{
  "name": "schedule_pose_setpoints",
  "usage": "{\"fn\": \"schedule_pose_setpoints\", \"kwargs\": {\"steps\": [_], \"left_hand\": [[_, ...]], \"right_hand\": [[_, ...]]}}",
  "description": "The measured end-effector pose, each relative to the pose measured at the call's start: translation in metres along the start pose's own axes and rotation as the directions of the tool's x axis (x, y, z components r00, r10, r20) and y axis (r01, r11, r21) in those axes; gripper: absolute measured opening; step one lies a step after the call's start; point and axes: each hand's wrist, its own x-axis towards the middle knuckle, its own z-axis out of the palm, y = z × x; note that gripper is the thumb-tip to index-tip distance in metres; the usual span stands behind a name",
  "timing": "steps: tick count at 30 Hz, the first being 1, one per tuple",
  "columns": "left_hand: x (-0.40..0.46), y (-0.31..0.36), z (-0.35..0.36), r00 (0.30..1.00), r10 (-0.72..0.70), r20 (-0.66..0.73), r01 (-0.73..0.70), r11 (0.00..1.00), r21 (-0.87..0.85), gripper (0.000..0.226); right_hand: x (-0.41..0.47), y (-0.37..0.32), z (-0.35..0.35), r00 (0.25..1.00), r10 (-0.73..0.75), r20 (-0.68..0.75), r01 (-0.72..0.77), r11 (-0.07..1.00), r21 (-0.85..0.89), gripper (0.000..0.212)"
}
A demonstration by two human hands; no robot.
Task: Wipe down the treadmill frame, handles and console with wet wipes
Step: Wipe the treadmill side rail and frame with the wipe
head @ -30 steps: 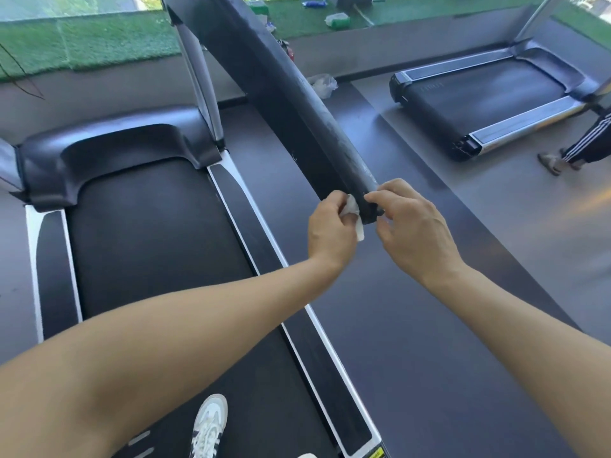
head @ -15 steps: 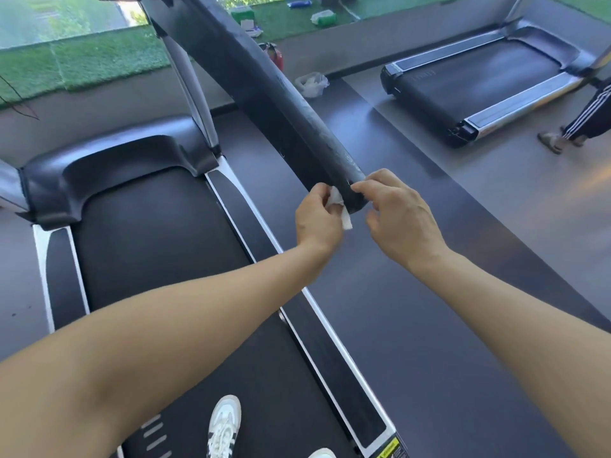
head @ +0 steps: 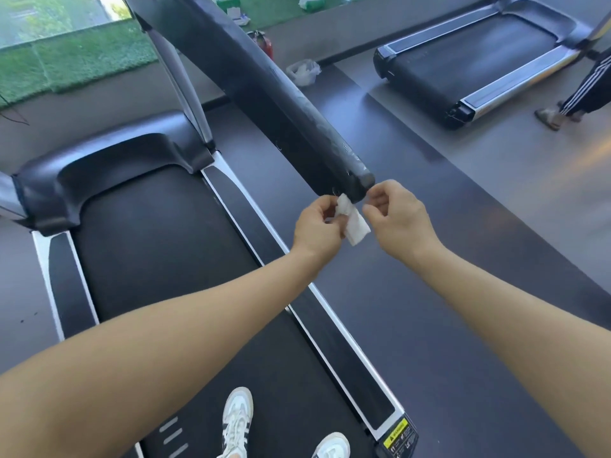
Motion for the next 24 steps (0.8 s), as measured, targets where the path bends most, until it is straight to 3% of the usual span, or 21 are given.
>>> {"fn": "schedule_pose_setpoints", "kwargs": {"steps": [3, 8, 11, 13, 17, 21, 24], "left_hand": [[0.001, -0.003, -0.008, 0.996, -0.055, 0.063, 0.06, 0.996, -0.073, 0.015], [0.008, -0.015, -0.021, 0.984, -0.061, 0.166, 0.068, 0.997, -0.034, 0.014], [0.016, -0.02, -0.031, 0.992, -0.045, 0.119, 0.039, 0.998, 0.054, 0.013], [0.024, -0.022, -0.038, 0.998, -0.032, 0.049, 0.026, 0.993, 0.119, 0.016], [0.036, -0.023, -0.05, 1.0, -0.005, 0.002, 0.004, 0.973, 0.23, 0.019], [0.04, -0.025, -0.052, 0.999, 0.017, -0.042, -0.006, 0.965, 0.264, 0.021], [0.04, -0.019, -0.052, 0.998, 0.037, -0.051, -0.021, 0.959, 0.282, 0.024]], "right_hand": [[0.004, 0.006, 0.012, 0.972, 0.166, 0.167, -0.199, 0.958, 0.206, 0.025], [0.011, 0.027, 0.031, 0.936, 0.246, 0.253, -0.323, 0.884, 0.336, 0.011], [0.019, 0.036, 0.043, 0.899, 0.361, 0.248, -0.432, 0.823, 0.369, 0.01], [0.028, 0.037, 0.053, 0.866, 0.444, 0.23, -0.498, 0.731, 0.466, 0.015], [0.048, 0.028, 0.073, 0.79, 0.549, 0.273, -0.552, 0.443, 0.707, 0.009], [0.056, 0.012, 0.074, 0.807, 0.47, 0.358, -0.478, 0.164, 0.863, 0.022], [0.046, 0.009, 0.06, 0.818, 0.429, 0.383, -0.469, 0.112, 0.876, 0.017]]}}
